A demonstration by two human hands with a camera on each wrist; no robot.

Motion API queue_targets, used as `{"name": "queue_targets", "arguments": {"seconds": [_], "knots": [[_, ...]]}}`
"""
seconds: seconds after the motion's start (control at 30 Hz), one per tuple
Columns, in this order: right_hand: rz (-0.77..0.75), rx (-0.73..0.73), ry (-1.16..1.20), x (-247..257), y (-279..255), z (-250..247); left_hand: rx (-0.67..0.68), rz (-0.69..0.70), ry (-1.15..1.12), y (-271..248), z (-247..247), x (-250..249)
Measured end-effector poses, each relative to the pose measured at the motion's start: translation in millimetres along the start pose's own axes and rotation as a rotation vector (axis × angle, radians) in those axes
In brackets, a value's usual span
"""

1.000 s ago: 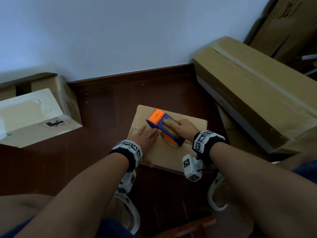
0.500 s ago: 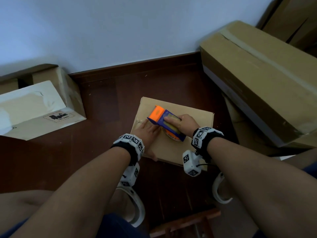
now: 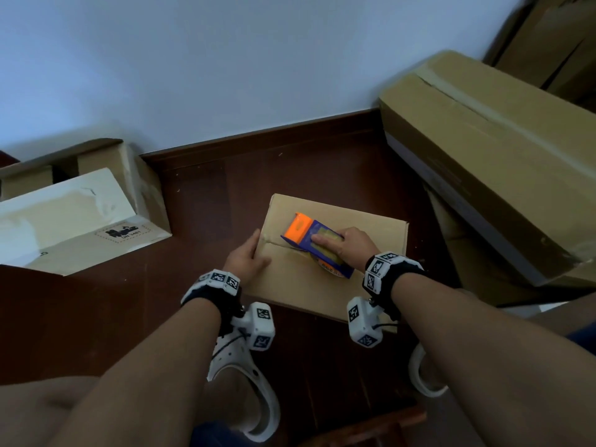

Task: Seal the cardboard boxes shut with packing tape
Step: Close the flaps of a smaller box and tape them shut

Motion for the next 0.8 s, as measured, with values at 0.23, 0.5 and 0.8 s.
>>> {"name": "queue_targets", "arguments": {"seconds": [0.23,0.5,0.8], "knots": [[0.013,-0.013,0.0,-6,-4,-5,-0.08,0.046,-0.223,1,14,5],[-0.061,0.054,-0.199,22,5,-1,-0.076,0.046,-0.23,2,13,7],[-0.079,0.052,-0.331,51,22,16,0.03,-0.016,-0.475,7,14,8]]}}
Point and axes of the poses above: each hand's wrist, its own y-axis towards the middle knuckle, its own z-axis out of the palm, x = y × z, the point moved 8 cm from there along y, towards the middle knuckle
